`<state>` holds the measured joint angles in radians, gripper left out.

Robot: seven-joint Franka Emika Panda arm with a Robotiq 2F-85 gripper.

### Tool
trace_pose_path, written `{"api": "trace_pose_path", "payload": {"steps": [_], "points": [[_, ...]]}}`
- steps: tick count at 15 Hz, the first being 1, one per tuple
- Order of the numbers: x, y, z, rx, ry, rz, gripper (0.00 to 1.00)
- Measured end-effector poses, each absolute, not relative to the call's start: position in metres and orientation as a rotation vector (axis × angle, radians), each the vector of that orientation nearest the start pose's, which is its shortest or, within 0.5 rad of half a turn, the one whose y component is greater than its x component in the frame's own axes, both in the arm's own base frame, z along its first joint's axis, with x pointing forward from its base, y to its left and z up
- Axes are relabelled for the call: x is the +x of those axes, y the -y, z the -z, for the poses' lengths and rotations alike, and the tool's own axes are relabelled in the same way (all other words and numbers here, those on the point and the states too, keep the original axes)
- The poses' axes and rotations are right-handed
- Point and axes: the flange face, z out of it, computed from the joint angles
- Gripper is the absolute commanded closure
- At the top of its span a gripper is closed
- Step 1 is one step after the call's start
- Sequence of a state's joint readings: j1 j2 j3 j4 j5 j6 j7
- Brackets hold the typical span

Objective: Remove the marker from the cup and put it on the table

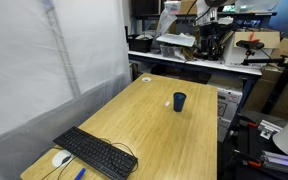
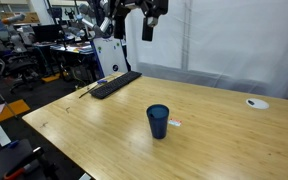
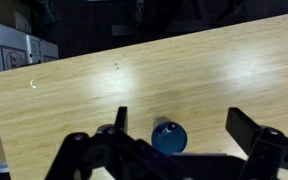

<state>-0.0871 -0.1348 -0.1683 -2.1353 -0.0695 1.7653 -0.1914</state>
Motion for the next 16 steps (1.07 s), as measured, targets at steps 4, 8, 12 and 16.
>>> {"api": "trace_pose_path", "payload": {"steps": [4, 8, 12, 16], "points": [[0.486, 0.129, -0.429, -3.099, -0.157, -0.424, 0.0], [0.515, 0.124, -0.415, -3.053, -0.256, -0.431, 0.0], [0.54, 0.119, -0.402, -3.035, -0.333, -0.444, 0.0], [0.542, 0.119, -0.397, -3.035, -0.336, -0.453, 0.0]]}}
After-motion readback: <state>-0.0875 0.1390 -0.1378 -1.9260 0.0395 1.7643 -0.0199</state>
